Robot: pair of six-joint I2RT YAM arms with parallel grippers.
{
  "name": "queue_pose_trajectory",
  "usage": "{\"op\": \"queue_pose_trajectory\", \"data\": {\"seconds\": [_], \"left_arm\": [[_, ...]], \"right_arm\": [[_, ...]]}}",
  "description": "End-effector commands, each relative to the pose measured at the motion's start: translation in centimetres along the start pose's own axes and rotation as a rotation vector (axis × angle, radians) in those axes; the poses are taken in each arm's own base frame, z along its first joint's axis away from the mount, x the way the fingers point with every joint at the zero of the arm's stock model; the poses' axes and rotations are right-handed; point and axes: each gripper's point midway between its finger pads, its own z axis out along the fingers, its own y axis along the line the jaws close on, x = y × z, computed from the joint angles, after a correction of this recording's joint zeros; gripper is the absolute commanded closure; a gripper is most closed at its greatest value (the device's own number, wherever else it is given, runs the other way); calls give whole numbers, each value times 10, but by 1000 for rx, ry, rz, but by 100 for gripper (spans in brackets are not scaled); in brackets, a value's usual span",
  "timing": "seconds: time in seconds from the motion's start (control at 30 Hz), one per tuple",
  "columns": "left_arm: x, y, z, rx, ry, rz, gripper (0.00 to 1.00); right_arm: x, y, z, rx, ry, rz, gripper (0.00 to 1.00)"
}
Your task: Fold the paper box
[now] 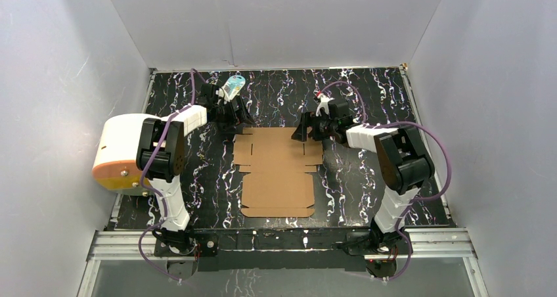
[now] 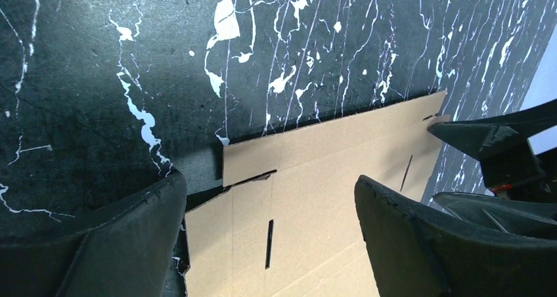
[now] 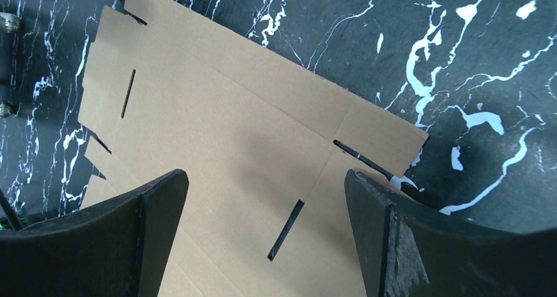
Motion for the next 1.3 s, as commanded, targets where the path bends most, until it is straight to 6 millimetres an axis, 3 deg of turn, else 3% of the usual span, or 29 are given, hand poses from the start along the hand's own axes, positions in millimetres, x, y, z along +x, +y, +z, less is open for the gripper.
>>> {"op": "queue_pose_trajectory", "data": {"seconds": [0.0, 0.37, 0.47, 0.6, 0.73, 1.07, 1.27], "left_arm": [[1, -8, 2, 51, 33, -26, 4], [12, -19, 6, 132, 90, -71, 5], [8, -24, -1, 133, 73, -68, 8], [1, -31, -11, 131, 38, -50, 15], [2, -39, -17, 139, 34, -38, 29], [5, -47, -18, 79, 18, 18, 53], [12, -55, -15, 28, 29, 54, 61]], "right_arm": [[-21, 15, 8, -70, -57, -30, 2], [-3, 8, 19, -52, -28, -12, 2], [-2, 7, 19, -45, -27, -11, 2], [0, 5, 20, -34, -26, -10, 2], [2, 4, 20, -31, -22, -9, 2], [4, 3, 24, -25, -19, -12, 2], [7, 4, 27, -20, -13, -12, 3]]}}
